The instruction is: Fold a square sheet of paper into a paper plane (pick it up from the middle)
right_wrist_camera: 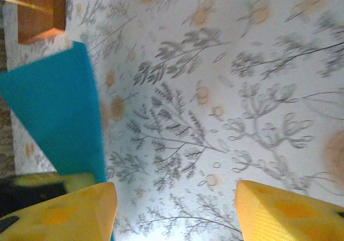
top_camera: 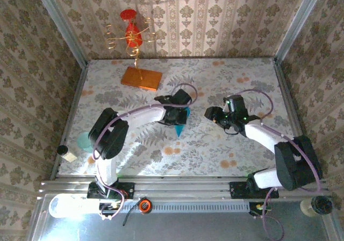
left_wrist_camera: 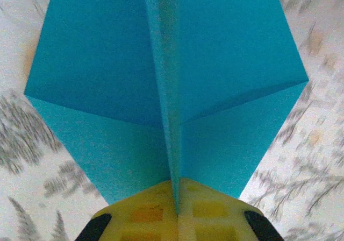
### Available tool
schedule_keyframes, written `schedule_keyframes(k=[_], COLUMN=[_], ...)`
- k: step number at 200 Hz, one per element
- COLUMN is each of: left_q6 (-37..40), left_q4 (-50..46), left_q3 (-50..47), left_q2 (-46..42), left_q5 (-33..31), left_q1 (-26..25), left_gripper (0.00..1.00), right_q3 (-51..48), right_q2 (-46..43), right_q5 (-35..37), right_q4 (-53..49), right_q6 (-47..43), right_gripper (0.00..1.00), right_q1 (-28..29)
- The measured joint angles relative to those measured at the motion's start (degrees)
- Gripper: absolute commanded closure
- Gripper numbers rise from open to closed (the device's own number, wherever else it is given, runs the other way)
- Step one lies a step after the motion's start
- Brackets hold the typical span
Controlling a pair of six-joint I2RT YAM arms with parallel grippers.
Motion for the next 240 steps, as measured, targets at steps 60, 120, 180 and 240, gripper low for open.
schedule_keyframes(k=[60,120,180,240], left_q6=[5.5,7.7,7.8,6.1], left_q4=[-2.0,-4.9,-5.9,-6.3], left_q3=[11.8,18.0,19.7,21.0], left_q2=[11.0,16.9,18.9,19.7], left_q5=[0.0,-0.3,-1.1,-2.8], left_q1=[4.2,4.8,5.1,5.0], left_gripper=[0.92,0.78,0.70,0.61], right_q3=[-1.3,-1.4,-1.4,-1.8], right_q2=[-1.1,0.2,2.3,3.5], right_q5=[1.9,1.7,1.0,0.5], right_q4=[-1.7,-1.7,-1.3,-1.2], right_q6=[-1.5,-1.7,-1.7,-1.7], right_gripper=[0.33,0.33,0.33,0.32], right_q1=[-0.5,-0.6,-0.9,-0.9])
